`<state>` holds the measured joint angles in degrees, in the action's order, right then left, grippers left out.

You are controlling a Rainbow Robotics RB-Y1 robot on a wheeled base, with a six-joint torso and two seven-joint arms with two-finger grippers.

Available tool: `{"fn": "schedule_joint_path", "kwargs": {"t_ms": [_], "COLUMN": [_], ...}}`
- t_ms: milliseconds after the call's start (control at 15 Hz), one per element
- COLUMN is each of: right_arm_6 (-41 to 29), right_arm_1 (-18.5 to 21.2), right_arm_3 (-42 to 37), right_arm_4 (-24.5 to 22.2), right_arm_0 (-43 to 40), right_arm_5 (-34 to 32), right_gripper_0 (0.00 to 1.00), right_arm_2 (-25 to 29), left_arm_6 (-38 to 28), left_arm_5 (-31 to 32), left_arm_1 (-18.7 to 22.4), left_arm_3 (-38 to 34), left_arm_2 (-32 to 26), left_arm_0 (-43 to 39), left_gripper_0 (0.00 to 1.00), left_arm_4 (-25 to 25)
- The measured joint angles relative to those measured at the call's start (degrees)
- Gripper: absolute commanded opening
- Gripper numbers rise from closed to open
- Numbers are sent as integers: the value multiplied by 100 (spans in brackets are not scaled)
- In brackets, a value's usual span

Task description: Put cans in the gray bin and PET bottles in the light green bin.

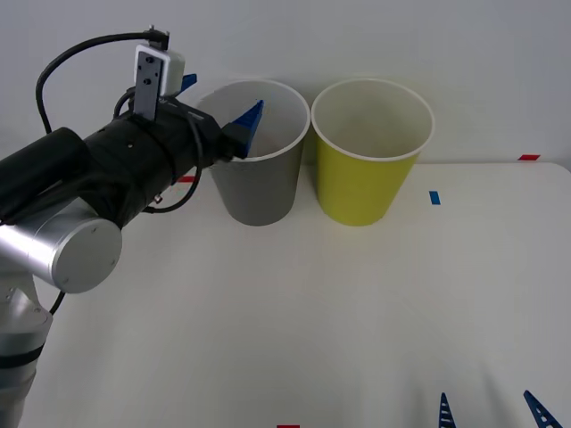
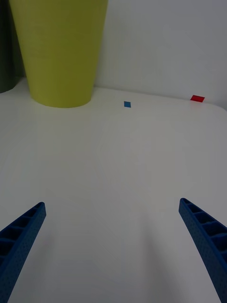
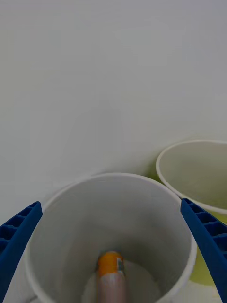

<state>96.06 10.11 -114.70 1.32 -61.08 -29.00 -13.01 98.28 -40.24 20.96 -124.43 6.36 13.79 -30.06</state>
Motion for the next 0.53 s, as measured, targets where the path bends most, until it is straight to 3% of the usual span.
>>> {"fn": "schedule_joint_path", "kwargs": {"t_ms": [533], "right_arm_6": [0], "right_arm_1": [0], "right_arm_3": [0], "right_arm_4": [0], "right_arm_0": [0], "right_arm_5": [0], "right_gripper_0": [98], "right_arm_2": [0], "left_arm_6": [22], "left_arm_5": [70], "left_arm_1": [181], "left_arm_3": [-1347], "left_arm_2": [-178], "left_arm_0": [-2126], "left_gripper_0": [100], "left_arm_4": [-2]}}
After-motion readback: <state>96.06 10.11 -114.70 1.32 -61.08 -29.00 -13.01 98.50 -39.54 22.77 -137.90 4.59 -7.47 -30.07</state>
